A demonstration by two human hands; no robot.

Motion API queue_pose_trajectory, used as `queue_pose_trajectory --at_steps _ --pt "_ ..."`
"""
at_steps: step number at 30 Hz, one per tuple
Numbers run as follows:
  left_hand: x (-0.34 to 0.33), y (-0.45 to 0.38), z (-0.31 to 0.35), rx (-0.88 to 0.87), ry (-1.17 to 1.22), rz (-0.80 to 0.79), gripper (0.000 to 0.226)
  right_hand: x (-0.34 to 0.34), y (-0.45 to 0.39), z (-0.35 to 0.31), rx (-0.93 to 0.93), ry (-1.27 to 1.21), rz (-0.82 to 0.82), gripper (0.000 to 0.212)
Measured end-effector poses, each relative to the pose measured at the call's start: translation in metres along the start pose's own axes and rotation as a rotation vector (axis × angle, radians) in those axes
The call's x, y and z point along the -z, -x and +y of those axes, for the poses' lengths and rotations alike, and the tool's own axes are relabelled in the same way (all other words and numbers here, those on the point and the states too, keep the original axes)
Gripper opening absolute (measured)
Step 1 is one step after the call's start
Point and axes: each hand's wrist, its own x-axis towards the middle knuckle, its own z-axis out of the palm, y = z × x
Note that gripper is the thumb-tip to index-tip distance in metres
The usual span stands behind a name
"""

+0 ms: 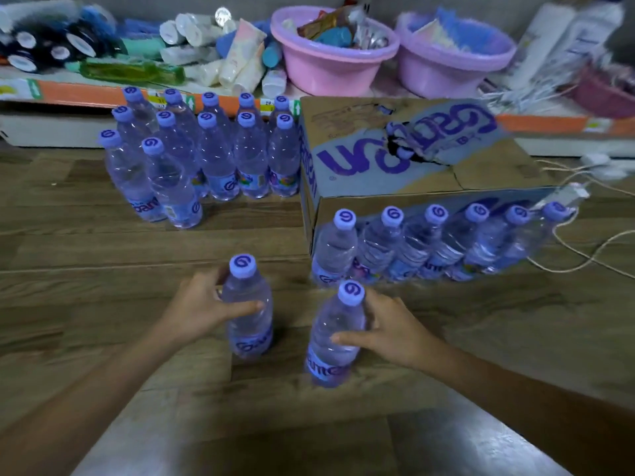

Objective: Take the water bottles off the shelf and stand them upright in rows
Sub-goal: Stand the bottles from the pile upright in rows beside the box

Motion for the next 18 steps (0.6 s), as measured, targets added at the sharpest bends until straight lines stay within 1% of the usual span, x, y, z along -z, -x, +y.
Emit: queue_pose_trajectory --at_steps 2,4,6,8,10,11,16,18 --pt "-0.018 0.006 0.019 -0.043 -0.006 -0.048 0.052 0.020 0.016 0.019 -0.047 0.007 0.084 0.038" --pt "-0.035 0.005 0.037 -0.123 -0.037 -0.075 0.058 0.035 0.023 0.032 -0.069 0.010 0.191 0.044" --pt "-0.050 -0.001 0.058 -0.208 -0.108 -0.076 0.054 0.049 0.021 0.043 -0.039 -0.010 0.293 0.054" --pt "-0.063 -0.006 0.081 -0.242 -0.142 -0.050 0.041 0.065 0.012 0.050 -0.014 -0.033 0.355 0.057" --pt "-0.075 -0.012 0.097 -0.272 -0.151 -0.027 0.032 0.078 0.002 0.051 0.006 -0.052 0.336 0.055" --pt "-0.080 -0.015 0.102 -0.290 -0.158 -0.026 0.033 0.082 -0.003 0.050 0.023 -0.048 0.314 0.056" --pt "-0.104 -0.025 0.096 -0.269 -0.188 -0.015 0.052 0.064 -0.017 0.057 0.055 0.006 0.203 0.062" --pt "-0.107 -0.028 0.091 -0.261 -0.184 -0.002 0.061 0.060 -0.019 0.062 0.037 -0.056 0.219 0.060"
